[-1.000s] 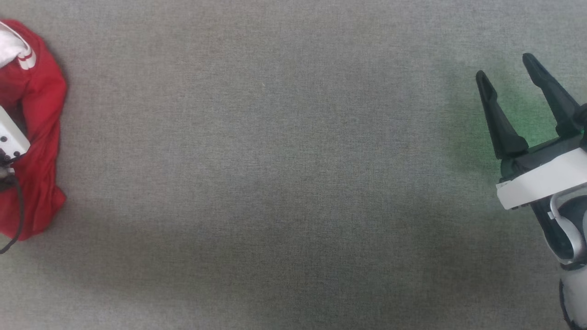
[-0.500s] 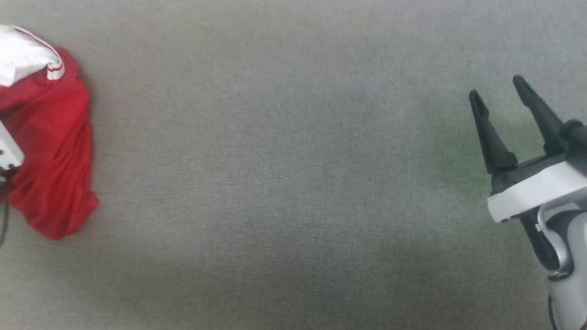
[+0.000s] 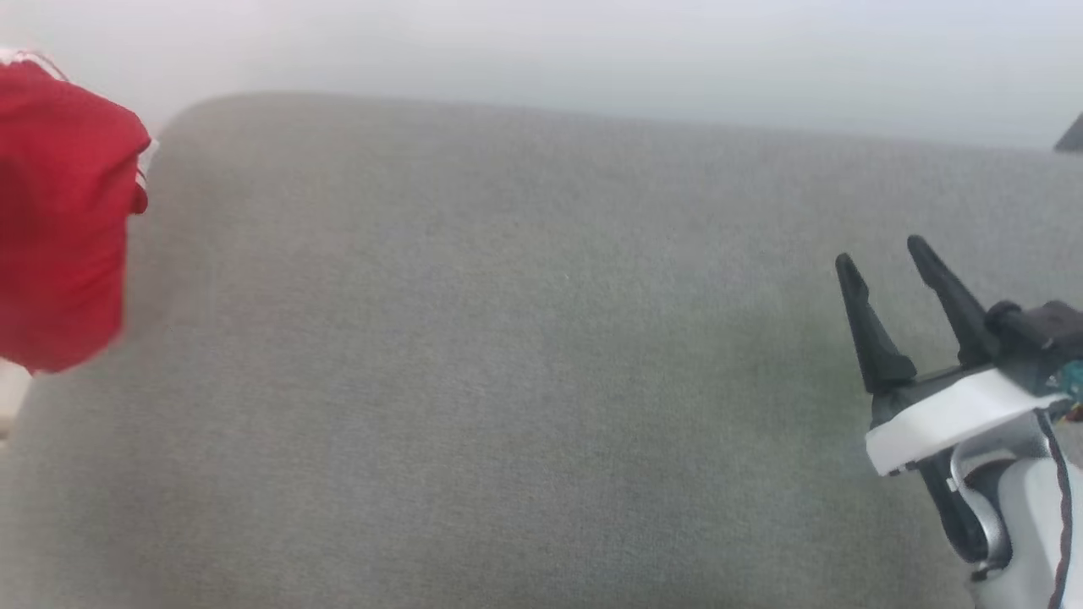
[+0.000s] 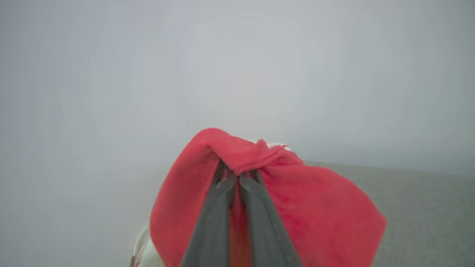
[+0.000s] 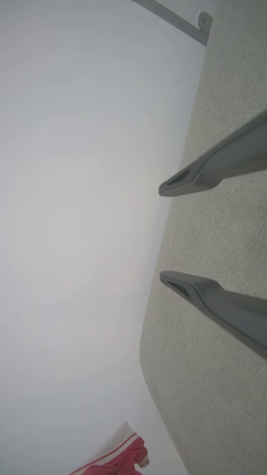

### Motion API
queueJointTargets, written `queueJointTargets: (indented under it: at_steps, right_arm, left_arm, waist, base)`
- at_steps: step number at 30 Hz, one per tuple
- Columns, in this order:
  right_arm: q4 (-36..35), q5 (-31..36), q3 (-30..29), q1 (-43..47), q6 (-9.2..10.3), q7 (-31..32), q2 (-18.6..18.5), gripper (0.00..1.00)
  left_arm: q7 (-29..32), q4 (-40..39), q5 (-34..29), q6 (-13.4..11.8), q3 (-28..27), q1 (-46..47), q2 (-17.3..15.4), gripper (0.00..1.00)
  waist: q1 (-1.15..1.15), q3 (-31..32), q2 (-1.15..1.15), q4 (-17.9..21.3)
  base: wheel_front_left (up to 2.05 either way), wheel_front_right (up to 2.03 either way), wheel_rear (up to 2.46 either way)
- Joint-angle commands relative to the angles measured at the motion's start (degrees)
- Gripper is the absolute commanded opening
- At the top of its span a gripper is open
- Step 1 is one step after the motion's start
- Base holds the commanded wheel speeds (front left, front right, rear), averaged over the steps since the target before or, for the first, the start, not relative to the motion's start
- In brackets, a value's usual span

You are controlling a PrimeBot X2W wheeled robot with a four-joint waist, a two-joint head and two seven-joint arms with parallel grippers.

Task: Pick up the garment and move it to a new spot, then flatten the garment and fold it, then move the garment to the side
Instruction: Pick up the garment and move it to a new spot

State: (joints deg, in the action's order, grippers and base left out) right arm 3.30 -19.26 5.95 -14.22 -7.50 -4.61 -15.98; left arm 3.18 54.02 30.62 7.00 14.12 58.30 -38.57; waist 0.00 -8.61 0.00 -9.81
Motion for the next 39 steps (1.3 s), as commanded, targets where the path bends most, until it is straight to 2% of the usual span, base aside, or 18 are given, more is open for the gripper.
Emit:
queueJointTargets:
  at_steps: [1, 11, 16, 20, 21, 24, 29, 39]
  right_arm:
    - [0.3, -0.2, -0.1, 1.0, 0.02, -0.6, 0.6, 1.00]
    - [1.6, 0.1, -1.0, 3.2, 0.02, -2.0, 2.8, 1.00]
    - [1.8, 0.5, -1.9, 3.4, 0.02, -2.6, 3.3, 1.00]
    - [2.2, 0.8, -2.9, 3.2, 0.02, -3.1, 3.2, 1.00]
    - [2.2, 0.8, -2.9, 3.2, 0.02, -3.1, 3.2, 1.00]
    - [2.7, 1.2, -4.1, 2.5, 0.02, -3.3, 2.9, 1.00]
    - [3.1, 1.8, -5.7, 2.1, 0.02, -3.6, 2.6, 1.00]
    - [2.6, 2.4, -9.4, 2.5, 0.02, -4.3, 3.2, 1.00]
  left_arm:
    - [0.1, -1.9, -1.1, 0.1, 0.5, 1.1, -0.6, 0.00]
    - [9.2, -20.2, -1.3, -1.4, 2.7, -0.1, -3.8, 0.00]
    - [14.5, -31.6, 0.0, -3.3, 2.3, -3.3, -5.1, 0.00]
    - [19.0, -41.3, 0.8, -6.0, 2.3, -6.6, -5.6, 0.00]
    - [19.0, -41.3, 0.8, -6.0, 2.3, -6.6, -5.6, 0.00]
    - [23.1, -49.3, 2.2, -8.1, 2.4, -9.5, -6.1, 0.00]
    - [26.4, -56.2, 3.3, -9.9, 3.0, -11.8, -5.5, 0.00]
    - [30.6, -63.9, 3.9, -11.5, 8.4, -13.5, -0.7, 0.00]
  waist:
    - [0.00, 3.3, 0.00, -1.6]
    - [0.00, 8.1, 0.00, -2.4]
    - [0.00, 8.9, 0.00, -0.8]
    - [0.00, 9.1, 0.00, 1.7]
    - [0.00, 9.1, 0.00, 1.7]
    - [0.00, 8.8, 0.00, 5.1]
    - [0.00, 8.1, 0.00, 10.0]
    - [0.00, 4.9, 0.00, 17.7]
  base:
    - [0.00, 0.00, 0.00]
    - [0.00, 0.00, 0.00]
    - [0.00, 0.00, 0.00]
    - [0.00, 0.00, 0.00]
    - [0.00, 0.00, 0.00]
    - [0.00, 0.00, 0.00]
    - [0.00, 0.00, 0.00]
    - [0.00, 0.00, 0.00]
